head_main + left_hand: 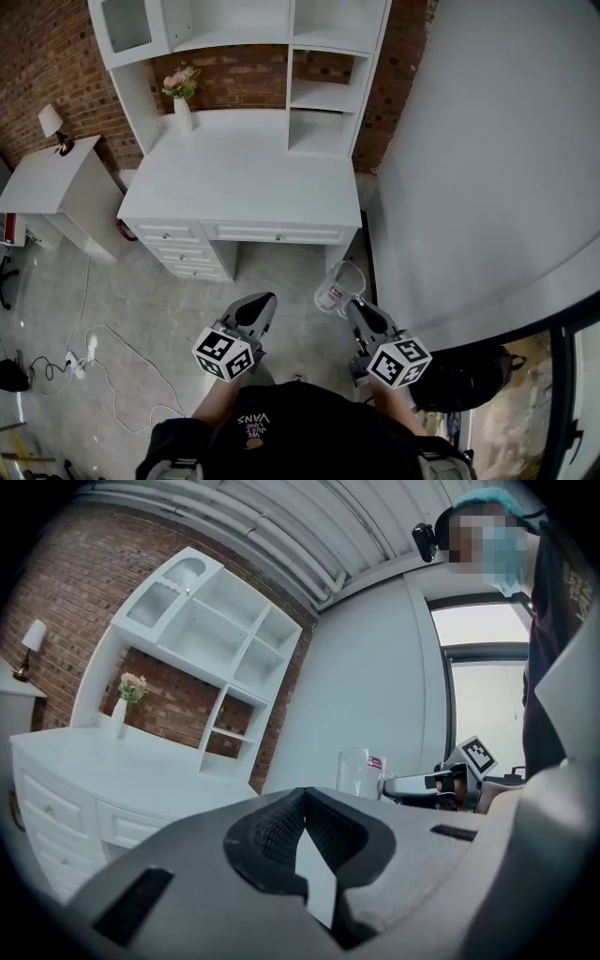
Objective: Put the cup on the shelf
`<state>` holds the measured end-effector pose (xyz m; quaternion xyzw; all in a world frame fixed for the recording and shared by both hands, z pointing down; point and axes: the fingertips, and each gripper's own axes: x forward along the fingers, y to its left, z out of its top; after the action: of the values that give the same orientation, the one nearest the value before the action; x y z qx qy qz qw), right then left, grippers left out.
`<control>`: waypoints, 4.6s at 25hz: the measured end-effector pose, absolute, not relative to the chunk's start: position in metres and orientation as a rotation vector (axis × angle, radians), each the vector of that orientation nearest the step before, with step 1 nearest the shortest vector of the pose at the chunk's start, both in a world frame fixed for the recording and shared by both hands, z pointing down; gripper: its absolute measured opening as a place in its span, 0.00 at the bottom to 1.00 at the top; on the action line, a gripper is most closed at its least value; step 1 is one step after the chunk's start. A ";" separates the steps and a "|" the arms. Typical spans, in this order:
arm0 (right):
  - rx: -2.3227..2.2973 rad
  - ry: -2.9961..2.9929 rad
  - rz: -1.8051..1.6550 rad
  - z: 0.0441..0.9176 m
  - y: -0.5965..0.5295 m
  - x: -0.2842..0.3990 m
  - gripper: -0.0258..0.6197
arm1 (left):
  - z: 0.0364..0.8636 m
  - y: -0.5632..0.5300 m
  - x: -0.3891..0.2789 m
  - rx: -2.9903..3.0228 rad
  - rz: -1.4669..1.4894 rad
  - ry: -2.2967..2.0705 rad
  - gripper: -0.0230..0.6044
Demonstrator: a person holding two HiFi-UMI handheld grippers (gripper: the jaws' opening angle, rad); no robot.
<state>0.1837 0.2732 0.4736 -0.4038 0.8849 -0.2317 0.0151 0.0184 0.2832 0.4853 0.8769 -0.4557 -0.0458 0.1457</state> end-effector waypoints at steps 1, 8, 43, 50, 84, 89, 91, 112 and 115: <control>-1.256 2.752 -0.727 0.475 0.270 0.181 0.08 | 0.486 0.279 0.015 2.521 -0.133 -1.315 0.05; -1.327 2.720 -0.712 0.474 0.227 0.157 0.08 | 0.485 0.231 -0.012 2.551 -0.140 -1.259 0.05; -1.550 2.529 -0.695 0.465 -0.001 0.055 0.08 | 0.495 -0.019 -0.132 2.591 -0.085 -1.077 0.05; -1.434 2.628 -0.684 0.458 -0.068 0.090 0.08 | 0.479 -0.074 -0.087 2.585 -0.109 -1.166 0.05; -1.314 2.742 -0.602 0.453 -0.223 0.172 0.08 | 0.486 -0.183 -0.010 2.490 -0.117 -1.347 0.05; -1.355 2.716 -0.562 0.445 -0.255 0.163 0.08 | 0.483 -0.205 -0.027 2.505 -0.120 -1.338 0.05; -1.370 2.712 -0.540 0.440 -0.268 0.158 0.08 | 0.483 -0.212 -0.036 2.502 -0.124 -1.340 0.05; -1.506 2.717 -0.339 0.413 -0.391 0.125 0.08 | 0.488 -0.253 -0.091 2.470 -0.163 -1.384 0.05; -1.520 2.713 -0.334 0.414 -0.401 0.123 0.08 | 0.492 -0.256 -0.096 2.457 -0.169 -1.397 0.05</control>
<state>0.1225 -0.4015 0.4140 -0.4859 0.8675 -0.1068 0.0071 -0.0957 -0.2556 0.4921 0.8574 -0.4874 -0.0590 0.1546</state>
